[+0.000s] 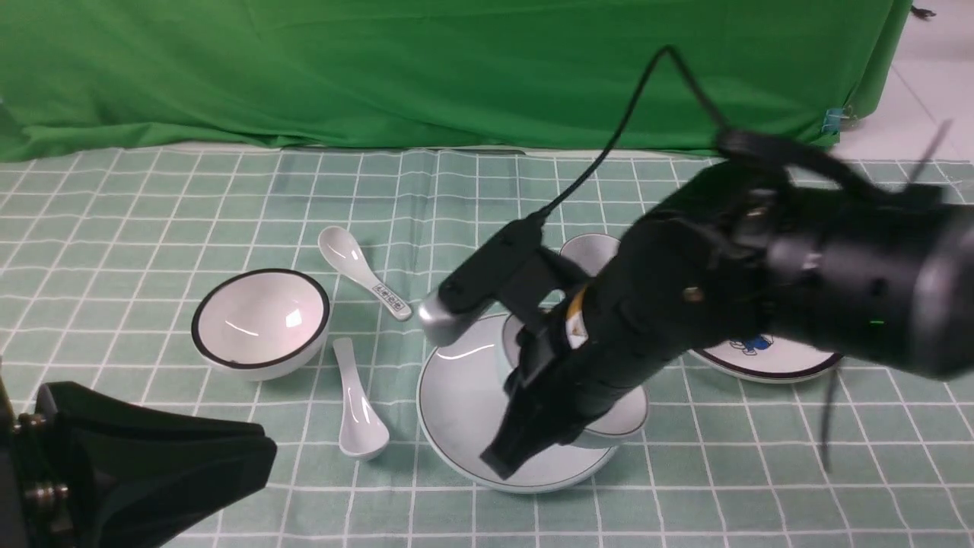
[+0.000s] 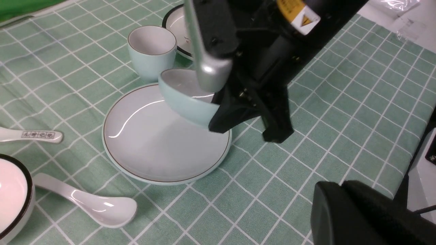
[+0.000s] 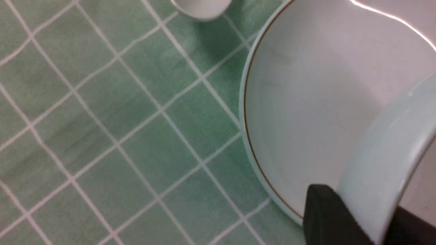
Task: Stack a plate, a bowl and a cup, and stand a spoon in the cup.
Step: Use the right arm to put the blue rice bowl into the blue large plate in the middle
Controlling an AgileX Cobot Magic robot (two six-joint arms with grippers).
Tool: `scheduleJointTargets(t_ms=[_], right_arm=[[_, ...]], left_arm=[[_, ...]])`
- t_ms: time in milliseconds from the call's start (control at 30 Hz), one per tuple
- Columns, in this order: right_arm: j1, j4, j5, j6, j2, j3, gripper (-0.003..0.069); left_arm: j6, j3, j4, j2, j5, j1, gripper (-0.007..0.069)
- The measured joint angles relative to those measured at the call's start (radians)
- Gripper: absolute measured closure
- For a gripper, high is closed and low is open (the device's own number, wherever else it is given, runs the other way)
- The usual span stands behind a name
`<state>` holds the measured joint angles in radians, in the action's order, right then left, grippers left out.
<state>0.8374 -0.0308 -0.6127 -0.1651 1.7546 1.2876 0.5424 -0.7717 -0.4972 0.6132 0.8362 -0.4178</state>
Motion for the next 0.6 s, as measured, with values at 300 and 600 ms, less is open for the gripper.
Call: scheduleJointTargets(t_ms=[300,600], right_arm=[[0.003,0.006,0.042,-0.010,0.132,0.045,0.0573],[0.003,0.011,0.082,-0.016,0.154,0.049,0.0505]], left_arm=[[0.006,0.000,0.000,0.000,0.000,0.000,0.0616],[0.007,0.000,0.000,0.000,0.000,0.000,0.0616]])
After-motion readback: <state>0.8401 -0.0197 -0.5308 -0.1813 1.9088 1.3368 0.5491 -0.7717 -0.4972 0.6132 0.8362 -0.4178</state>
